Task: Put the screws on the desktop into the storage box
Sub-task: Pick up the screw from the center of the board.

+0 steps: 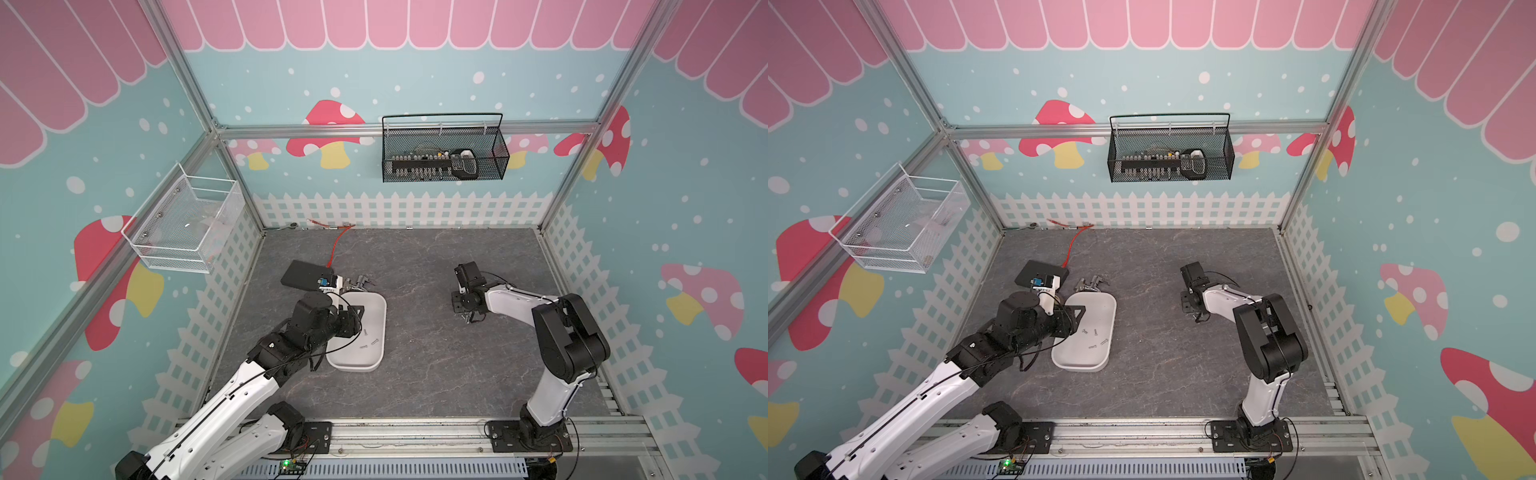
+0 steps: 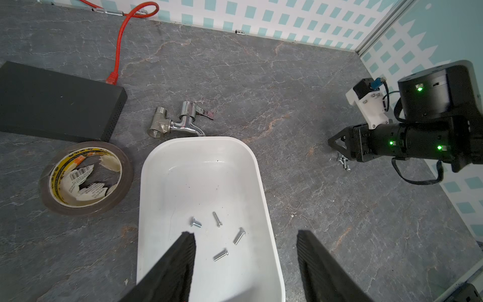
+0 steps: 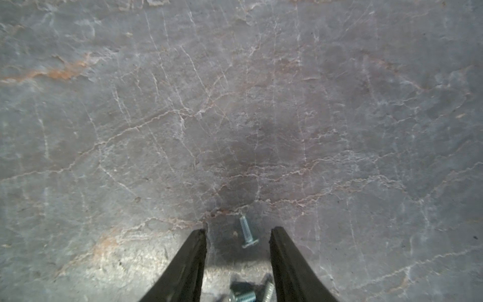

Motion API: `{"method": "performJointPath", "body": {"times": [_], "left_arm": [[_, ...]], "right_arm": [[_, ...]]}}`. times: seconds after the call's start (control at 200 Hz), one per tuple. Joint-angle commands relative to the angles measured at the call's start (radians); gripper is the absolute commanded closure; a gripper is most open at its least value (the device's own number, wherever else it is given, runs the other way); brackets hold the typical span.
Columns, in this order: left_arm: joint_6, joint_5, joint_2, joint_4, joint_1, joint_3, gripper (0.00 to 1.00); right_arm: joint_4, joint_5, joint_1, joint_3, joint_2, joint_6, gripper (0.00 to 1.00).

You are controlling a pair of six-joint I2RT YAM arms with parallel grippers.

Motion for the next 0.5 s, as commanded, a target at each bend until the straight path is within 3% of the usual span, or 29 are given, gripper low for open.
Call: {"method": "performJointPath", "body": {"times": [0.0,0.27,0.495], "left_arm": [[0.007,-0.014,0.001,0.005,0.005,-0.011,0.34],[0.008,-0.013,-0.003,0.005,0.005,-0.012,0.34],[0.008,-0.012,-0.002,0.005,0.005,-0.012,0.34]], "right_arm": [[-0.028,-0.001,0.003,0.015,0.033,-0.009,0.60],[-0.038,-0.023,0.004,0.009,0.047,-0.009,0.74],[-0.044,-0.026,0.001,-0.003,0.036,0.000,0.80]]}}
